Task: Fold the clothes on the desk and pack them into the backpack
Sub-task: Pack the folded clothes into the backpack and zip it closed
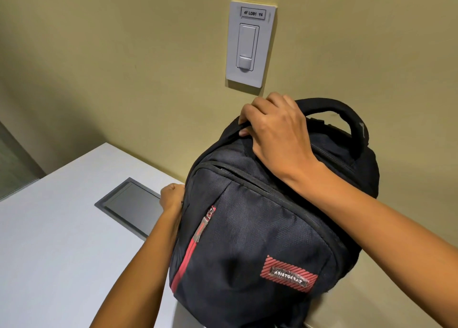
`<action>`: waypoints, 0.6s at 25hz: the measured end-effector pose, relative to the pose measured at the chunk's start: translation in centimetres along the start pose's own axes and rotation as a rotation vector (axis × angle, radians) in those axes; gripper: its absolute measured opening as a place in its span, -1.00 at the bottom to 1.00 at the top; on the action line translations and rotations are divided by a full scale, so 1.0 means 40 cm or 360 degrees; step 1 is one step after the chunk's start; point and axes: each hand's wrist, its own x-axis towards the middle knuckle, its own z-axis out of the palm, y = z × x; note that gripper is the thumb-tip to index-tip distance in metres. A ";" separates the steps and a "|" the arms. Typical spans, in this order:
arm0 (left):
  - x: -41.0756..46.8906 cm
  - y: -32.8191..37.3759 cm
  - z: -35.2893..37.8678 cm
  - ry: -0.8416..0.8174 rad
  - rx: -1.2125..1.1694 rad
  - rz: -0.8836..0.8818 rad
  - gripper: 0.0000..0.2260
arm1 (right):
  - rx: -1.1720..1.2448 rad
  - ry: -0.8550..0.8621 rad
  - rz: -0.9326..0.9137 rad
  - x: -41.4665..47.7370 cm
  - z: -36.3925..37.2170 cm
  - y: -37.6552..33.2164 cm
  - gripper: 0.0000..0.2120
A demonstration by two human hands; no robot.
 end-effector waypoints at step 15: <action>-0.411 -0.105 0.003 0.0180 0.0002 0.1968 -0.44 | -0.0386 -0.0591 -0.0564 -0.279 -0.024 -0.111 -0.39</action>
